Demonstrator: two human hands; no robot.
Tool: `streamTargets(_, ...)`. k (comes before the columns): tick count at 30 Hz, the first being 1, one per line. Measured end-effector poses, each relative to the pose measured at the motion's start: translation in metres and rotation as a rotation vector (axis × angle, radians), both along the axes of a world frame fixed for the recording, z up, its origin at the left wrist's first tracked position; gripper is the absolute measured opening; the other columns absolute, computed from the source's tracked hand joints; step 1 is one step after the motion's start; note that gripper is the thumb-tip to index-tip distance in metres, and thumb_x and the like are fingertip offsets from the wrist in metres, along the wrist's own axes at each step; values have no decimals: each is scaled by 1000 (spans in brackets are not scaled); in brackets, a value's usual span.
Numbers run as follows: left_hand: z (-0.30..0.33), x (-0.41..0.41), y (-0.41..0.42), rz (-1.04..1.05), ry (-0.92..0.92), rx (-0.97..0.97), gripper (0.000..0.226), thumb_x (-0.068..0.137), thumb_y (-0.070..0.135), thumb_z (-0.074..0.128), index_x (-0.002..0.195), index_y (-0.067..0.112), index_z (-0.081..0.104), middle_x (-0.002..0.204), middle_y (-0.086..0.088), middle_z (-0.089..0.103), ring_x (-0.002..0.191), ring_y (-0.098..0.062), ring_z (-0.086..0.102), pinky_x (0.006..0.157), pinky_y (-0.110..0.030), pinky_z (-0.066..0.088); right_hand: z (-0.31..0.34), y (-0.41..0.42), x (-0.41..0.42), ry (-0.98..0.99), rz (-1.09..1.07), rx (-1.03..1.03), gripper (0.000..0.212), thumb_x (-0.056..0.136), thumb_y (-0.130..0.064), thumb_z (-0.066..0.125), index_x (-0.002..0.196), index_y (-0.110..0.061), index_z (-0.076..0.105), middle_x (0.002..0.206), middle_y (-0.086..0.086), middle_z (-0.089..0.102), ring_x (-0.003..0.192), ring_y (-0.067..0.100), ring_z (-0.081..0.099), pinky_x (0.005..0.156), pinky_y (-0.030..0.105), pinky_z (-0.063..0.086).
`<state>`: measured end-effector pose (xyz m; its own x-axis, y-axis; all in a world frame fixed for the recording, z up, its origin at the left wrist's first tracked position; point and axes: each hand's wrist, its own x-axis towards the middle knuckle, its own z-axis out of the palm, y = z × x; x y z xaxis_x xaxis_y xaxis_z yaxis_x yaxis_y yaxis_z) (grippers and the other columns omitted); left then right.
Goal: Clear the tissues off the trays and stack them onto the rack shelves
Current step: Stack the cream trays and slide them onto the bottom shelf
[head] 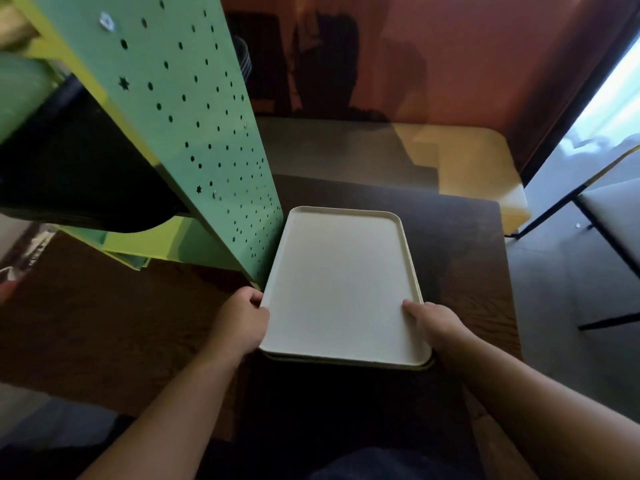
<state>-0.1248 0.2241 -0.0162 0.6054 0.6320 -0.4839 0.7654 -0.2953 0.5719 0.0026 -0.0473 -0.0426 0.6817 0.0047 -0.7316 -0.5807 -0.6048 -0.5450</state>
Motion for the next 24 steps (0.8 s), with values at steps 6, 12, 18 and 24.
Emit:
streamTargets(6,25,9,-20,193,-123,-172,29,88,-2,56,111,14,61,99,-9,66,77,-17,60,53,-26,42,32,-8,11,58,-47,46,28,94,-25,71,105,1,68,91,10,70,84,27,69,80,37,55)
streamTargets(12,82,25,-18,203,-245,-280,51,77,11,66,128,9,65,110,-11,67,98,-27,65,79,-35,55,83,-21,38,81,-179,162,22,82,-9,73,100,4,67,91,20,68,74,33,67,63,41,59)
streamTargets(18,144,23,-30,-18,-368,-86,50,92,59,57,82,12,72,72,-4,68,70,-21,62,66,-30,45,139,-32,32,75,-223,643,9,89,-11,51,86,-6,58,74,9,51,59,17,49,58,28,32)
streamTargets(24,186,-10,-21,-260,-369,187,35,76,44,82,104,33,64,86,18,66,77,6,59,59,-16,40,177,-33,15,153,-128,682,33,86,-41,53,75,-13,66,59,4,50,49,16,49,45,24,35)
